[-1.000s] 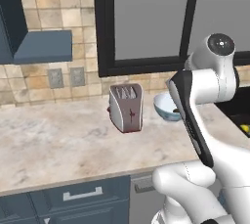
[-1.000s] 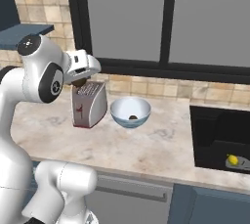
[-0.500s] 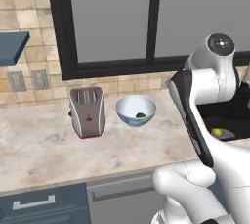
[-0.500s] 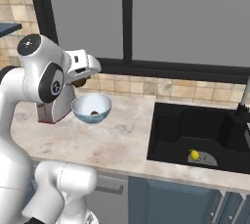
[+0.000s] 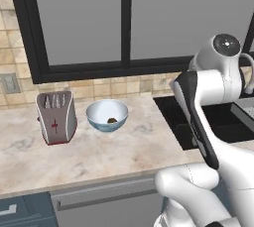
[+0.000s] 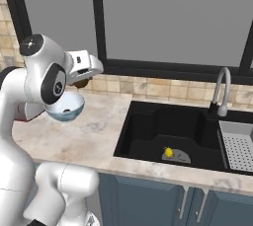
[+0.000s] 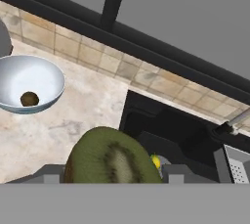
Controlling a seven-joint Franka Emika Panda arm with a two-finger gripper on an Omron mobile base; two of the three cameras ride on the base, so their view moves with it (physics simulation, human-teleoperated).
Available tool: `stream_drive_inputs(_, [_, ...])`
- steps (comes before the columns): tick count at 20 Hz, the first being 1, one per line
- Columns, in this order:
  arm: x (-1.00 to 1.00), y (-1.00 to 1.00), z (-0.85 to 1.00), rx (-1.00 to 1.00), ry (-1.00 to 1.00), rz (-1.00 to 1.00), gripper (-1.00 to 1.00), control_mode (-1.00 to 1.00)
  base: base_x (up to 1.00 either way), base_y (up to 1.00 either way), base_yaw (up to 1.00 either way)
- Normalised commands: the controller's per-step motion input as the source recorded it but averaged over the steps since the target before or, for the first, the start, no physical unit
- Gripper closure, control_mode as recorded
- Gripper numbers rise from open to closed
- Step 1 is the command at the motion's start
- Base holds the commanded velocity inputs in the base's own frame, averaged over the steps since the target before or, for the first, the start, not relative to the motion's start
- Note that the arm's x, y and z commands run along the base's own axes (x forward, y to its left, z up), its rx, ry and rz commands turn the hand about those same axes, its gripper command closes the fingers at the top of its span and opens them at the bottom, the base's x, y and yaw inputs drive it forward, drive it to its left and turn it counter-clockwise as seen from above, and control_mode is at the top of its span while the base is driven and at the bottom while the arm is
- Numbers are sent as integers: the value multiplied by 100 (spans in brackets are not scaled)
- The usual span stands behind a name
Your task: Pick the kiwis from the cabinet and place them in one bowl. Pick the lemon from the sink and place it in the other bowl.
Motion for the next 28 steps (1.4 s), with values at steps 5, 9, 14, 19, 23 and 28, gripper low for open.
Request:
stream_drive_inputs(5, [26, -2, 0, 0, 2, 4, 100, -100, 0, 0, 0])
stream_drive_inputs(9, [56, 21, 0, -1, 18, 8, 100, -100, 0, 0, 0])
stream_drive_inputs(14, [47, 44, 0, -4, 22, 16, 100, -100, 0, 0, 0])
stream_drive_inputs(19, [17, 51, -11, -1, 26, 25, 100, -100, 0, 0, 0])
stream_drive_inputs(23, [18, 44, -29, 0, 20, 31, 100, -100, 0, 0, 0])
stream_drive_inputs(28, [33, 44, -46, 2, 14, 27, 100, -100, 0, 0, 0])
